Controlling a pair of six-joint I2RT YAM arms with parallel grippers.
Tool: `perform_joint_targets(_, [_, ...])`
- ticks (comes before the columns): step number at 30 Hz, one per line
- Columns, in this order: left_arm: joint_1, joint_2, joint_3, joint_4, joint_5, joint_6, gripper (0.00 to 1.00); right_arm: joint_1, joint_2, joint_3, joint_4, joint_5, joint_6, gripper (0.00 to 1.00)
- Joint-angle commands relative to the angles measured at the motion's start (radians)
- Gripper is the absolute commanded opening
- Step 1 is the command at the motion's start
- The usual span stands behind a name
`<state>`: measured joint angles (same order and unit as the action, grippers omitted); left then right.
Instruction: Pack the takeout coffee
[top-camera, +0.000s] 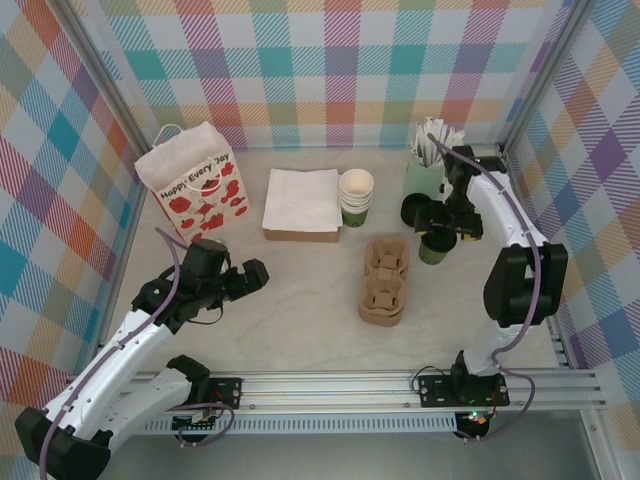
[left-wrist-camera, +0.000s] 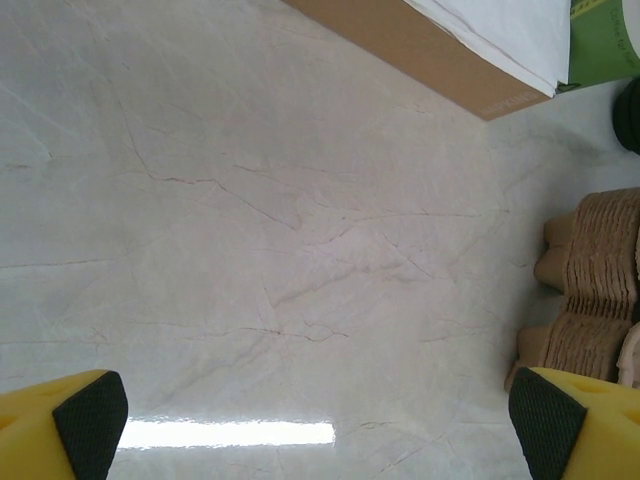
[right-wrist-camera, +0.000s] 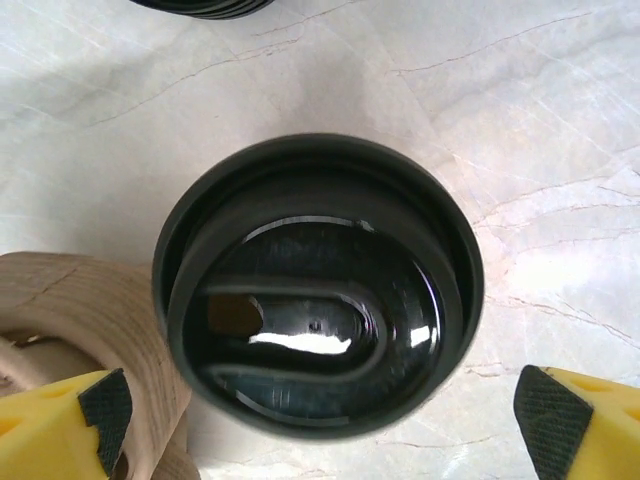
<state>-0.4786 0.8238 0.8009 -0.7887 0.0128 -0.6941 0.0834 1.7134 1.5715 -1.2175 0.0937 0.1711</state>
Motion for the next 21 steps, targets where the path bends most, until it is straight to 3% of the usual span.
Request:
perform_joint_targets(1, [0.018,0.005,0.055,-0.026,-0.012,0.015,1.0,-0.005,-0.081,0.001,-0.041,-0.008,0.016,1.0])
perform_joint_targets(9, [0.018,0.062,0.14,-0.056,-0.002,0.077,1.0,-0.005,-0.246,-0.01,-0.026,-0.046,0.03,1.0])
perform_joint_targets(21, [0.018,0.105,0.247,-0.104,-0.016,0.128,1.0,-0.005,-0.547,-0.18,0.105,-0.181,0.064,1.0])
